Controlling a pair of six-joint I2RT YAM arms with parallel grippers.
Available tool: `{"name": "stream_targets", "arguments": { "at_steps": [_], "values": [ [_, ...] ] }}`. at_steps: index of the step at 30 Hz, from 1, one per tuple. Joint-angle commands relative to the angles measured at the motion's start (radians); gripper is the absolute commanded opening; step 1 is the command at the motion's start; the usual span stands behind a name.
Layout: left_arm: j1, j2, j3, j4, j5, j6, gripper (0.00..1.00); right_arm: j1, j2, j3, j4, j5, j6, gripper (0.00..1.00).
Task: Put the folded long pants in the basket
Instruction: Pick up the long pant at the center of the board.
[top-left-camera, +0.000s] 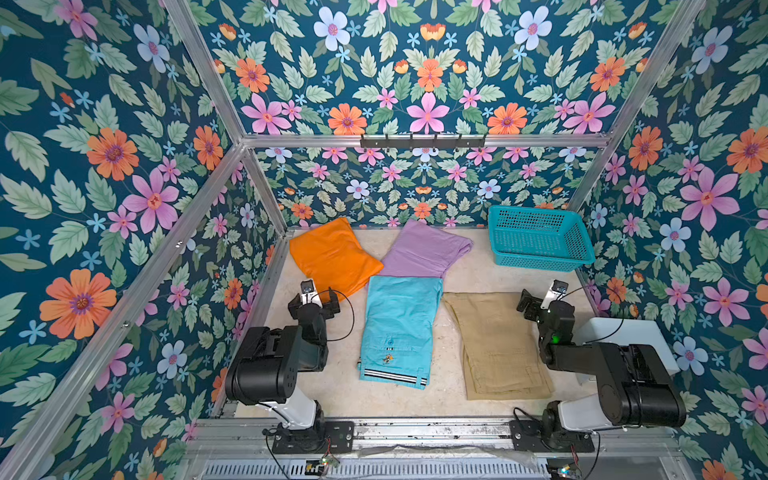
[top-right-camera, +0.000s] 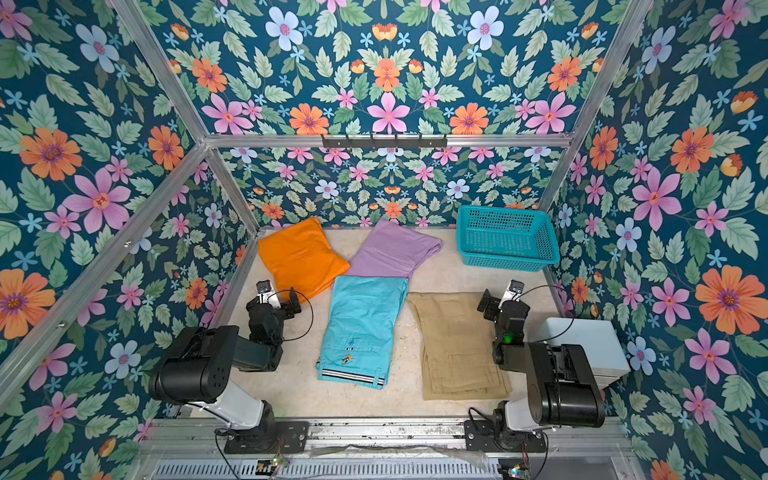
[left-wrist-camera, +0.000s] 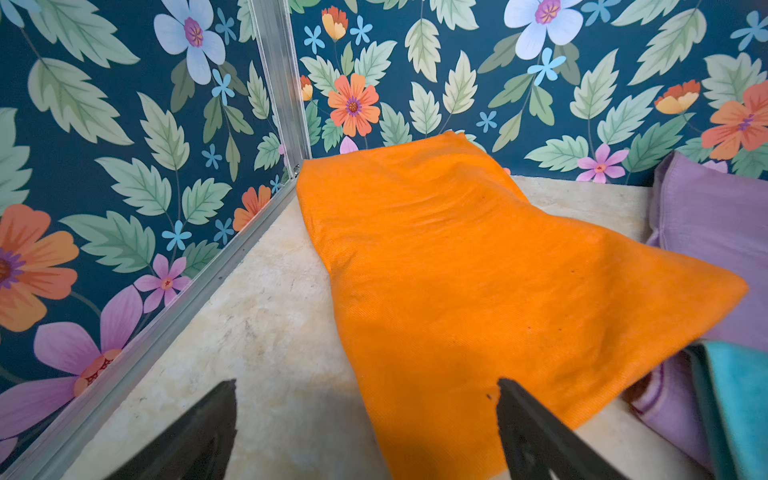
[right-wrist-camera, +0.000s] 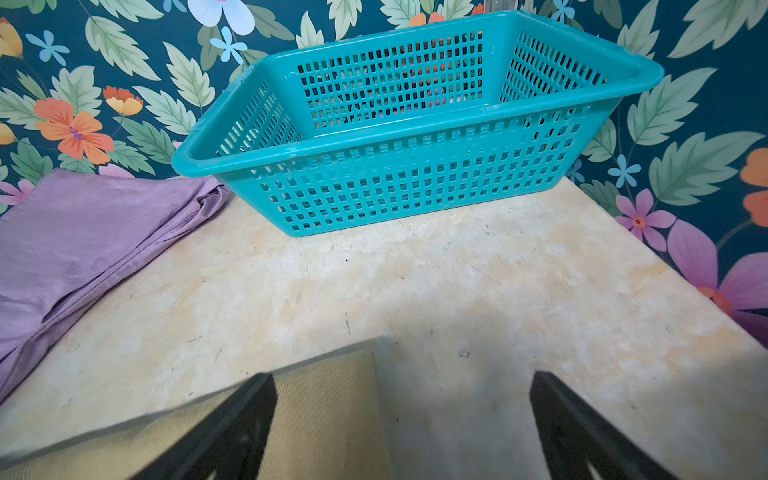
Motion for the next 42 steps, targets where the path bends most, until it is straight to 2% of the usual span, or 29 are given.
{"name": "stream_targets", "arguments": {
  "at_steps": [1, 28, 29, 30, 31, 32, 33, 34, 36, 38, 39, 40, 41, 42],
  "values": [
    [0.0, -0.002, 0.001, 0.019, 0.004, -0.009, 0.99, 0.0, -0.002, 0.004, 0.016, -0.005, -0.004, 0.99],
    [0.0, -0.002, 0.001, 0.021, 0.003, -0.006, 0.99, 0.0, -0.002, 0.004, 0.017, -0.005, -0.003, 0.99],
    [-0.005, -0.004, 0.001, 0.028, -0.021, -0.008, 1.0, 0.0, -0.002, 0.004, 0.017, -0.005, -0.003, 0.99],
    [-0.021, -0.021, 0.0, 0.015, -0.103, -0.02, 1.0, 0.0, -0.002, 0.004, 0.017, -0.005, -0.003, 0.99],
    [-0.024, -0.043, -0.006, -0.004, -0.094, -0.012, 1.0, 0.0, -0.002, 0.004, 0.017, -0.006, -0.003, 0.99],
    [-0.044, -0.067, -0.003, 0.007, -0.135, 0.011, 1.0, 0.0, -0.001, 0.004, 0.016, -0.006, -0.002, 0.99],
    [-0.087, -0.128, 0.028, -0.105, -0.253, 0.021, 0.99, 0.0, -0.002, 0.006, 0.015, -0.009, -0.001, 0.99],
    [-0.104, -0.189, 0.062, -0.21, -0.3, 0.018, 1.0, 0.0, -0.002, 0.006, 0.013, -0.01, 0.001, 0.99],
    [-0.105, -0.332, 0.139, -0.438, -0.297, -0.048, 1.0, 0.0, -0.002, 0.005, 0.021, 0.0, -0.001, 0.99],
    [-0.104, -0.426, 0.208, -0.623, -0.268, -0.171, 1.0, 0.045, -0.112, 0.031, -0.101, 0.067, -0.033, 0.99],
    [-0.104, -0.454, 0.244, -0.733, -0.271, -0.287, 1.0, 0.093, -0.208, 0.082, -0.27, 0.138, -0.062, 0.99],
    [-0.103, -0.472, 0.28, -0.85, -0.266, -0.417, 1.0, 0.129, -0.289, 0.133, -0.391, 0.197, -0.035, 0.99],
    [-0.095, -0.48, 0.304, -0.905, -0.215, -0.488, 1.0, 0.132, -0.351, 0.171, -0.466, 0.21, 0.059, 0.99],
    [-0.076, -0.481, 0.319, -0.911, -0.032, -0.493, 0.99, 0.131, -0.414, 0.207, -0.56, 0.203, 0.207, 0.99]
  ]
}}
